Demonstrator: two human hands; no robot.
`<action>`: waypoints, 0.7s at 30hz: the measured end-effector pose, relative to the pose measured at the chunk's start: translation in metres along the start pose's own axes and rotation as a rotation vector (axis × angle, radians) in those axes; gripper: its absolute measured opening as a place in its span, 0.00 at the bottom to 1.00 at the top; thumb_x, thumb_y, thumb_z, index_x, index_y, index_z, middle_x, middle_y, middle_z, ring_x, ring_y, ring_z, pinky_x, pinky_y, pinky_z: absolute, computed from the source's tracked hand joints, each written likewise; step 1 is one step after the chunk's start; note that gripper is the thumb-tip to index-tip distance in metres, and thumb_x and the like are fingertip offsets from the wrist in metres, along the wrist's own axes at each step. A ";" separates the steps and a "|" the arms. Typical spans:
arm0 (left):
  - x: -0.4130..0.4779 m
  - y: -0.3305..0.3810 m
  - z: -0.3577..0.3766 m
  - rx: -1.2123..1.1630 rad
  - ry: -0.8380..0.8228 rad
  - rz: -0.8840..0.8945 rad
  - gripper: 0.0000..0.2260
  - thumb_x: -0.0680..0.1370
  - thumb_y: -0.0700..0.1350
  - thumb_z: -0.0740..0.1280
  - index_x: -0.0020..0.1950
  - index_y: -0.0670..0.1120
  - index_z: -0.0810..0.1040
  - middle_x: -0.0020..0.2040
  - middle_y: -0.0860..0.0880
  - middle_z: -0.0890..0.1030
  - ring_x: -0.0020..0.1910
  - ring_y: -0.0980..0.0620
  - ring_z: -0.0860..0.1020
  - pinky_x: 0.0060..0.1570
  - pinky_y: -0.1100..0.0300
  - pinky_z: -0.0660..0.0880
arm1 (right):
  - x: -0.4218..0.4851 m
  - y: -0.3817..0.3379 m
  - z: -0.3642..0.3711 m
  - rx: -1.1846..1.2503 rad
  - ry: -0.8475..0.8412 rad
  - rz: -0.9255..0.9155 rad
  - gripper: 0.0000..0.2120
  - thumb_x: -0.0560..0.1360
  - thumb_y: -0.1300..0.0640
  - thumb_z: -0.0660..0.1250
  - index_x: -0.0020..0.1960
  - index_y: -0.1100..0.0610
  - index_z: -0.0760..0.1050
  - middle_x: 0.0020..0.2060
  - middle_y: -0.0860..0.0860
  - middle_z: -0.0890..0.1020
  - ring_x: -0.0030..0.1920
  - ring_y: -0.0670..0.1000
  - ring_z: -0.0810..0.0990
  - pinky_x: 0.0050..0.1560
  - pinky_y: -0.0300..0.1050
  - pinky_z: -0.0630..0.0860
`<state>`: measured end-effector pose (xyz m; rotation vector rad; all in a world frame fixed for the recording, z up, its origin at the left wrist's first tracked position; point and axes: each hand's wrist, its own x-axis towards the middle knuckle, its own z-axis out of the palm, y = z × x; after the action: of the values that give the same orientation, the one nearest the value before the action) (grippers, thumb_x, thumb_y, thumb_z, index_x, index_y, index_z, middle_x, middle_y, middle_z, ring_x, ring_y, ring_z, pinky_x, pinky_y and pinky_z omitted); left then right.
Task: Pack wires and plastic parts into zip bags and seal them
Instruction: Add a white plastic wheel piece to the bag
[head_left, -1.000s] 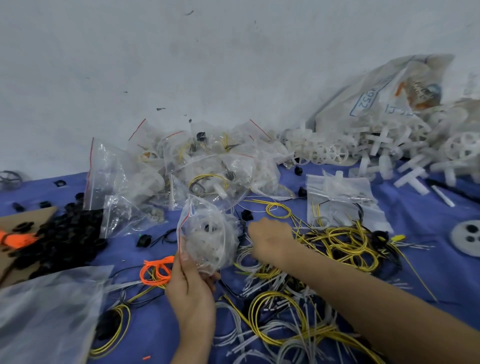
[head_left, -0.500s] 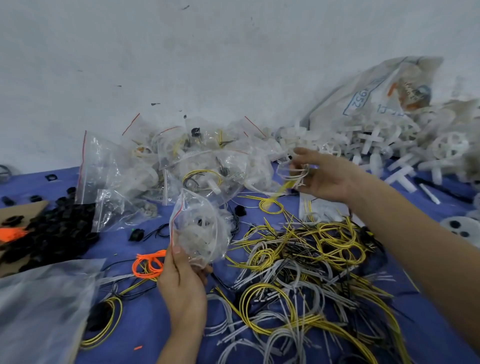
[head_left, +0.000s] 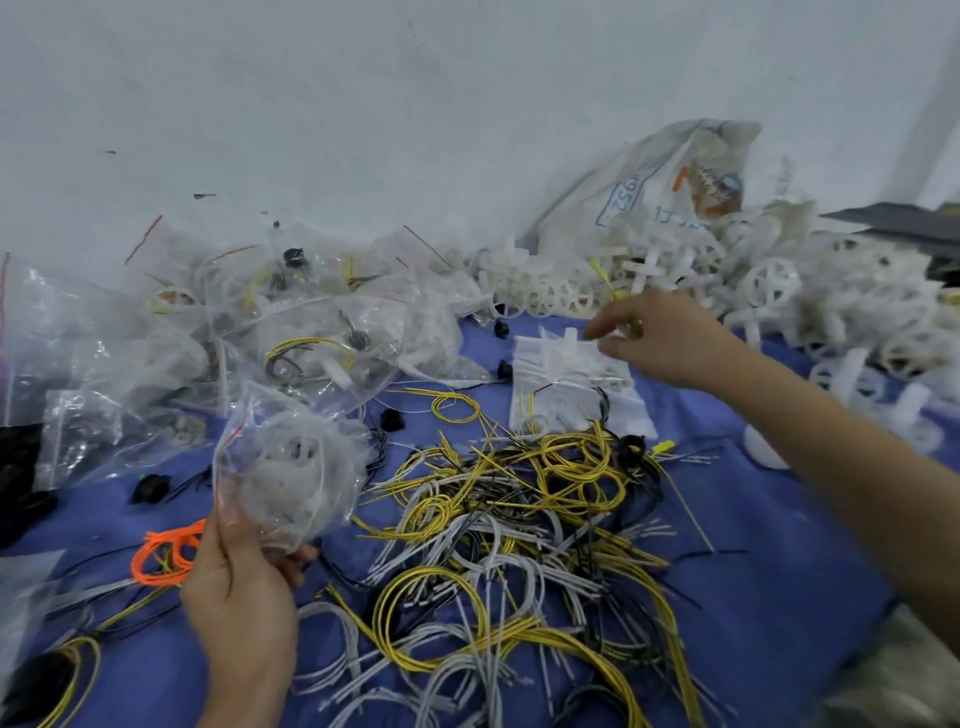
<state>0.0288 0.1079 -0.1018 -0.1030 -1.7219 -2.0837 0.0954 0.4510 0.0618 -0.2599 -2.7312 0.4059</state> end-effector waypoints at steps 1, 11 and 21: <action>0.000 0.000 0.001 -0.011 0.000 0.004 0.21 0.81 0.59 0.57 0.66 0.47 0.75 0.25 0.49 0.77 0.22 0.57 0.71 0.21 0.69 0.68 | -0.003 0.007 0.007 -0.109 -0.122 0.043 0.06 0.75 0.55 0.68 0.51 0.50 0.81 0.41 0.45 0.80 0.35 0.44 0.77 0.31 0.29 0.67; 0.001 0.000 0.002 -0.004 0.001 0.015 0.20 0.80 0.59 0.57 0.63 0.49 0.77 0.25 0.49 0.77 0.21 0.56 0.71 0.21 0.70 0.67 | -0.029 0.056 0.059 0.153 -0.319 0.505 0.13 0.75 0.59 0.66 0.50 0.70 0.79 0.32 0.59 0.76 0.26 0.53 0.73 0.28 0.40 0.69; 0.000 0.000 0.001 0.013 -0.026 0.025 0.17 0.82 0.57 0.56 0.57 0.48 0.78 0.25 0.49 0.77 0.20 0.57 0.70 0.19 0.69 0.65 | -0.032 0.054 0.062 -0.060 -0.502 0.406 0.19 0.69 0.53 0.75 0.56 0.61 0.76 0.47 0.55 0.79 0.40 0.50 0.75 0.35 0.40 0.71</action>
<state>0.0289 0.1092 -0.1013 -0.1474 -1.7396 -2.0617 0.1082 0.4792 -0.0206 -0.8395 -3.1787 0.5593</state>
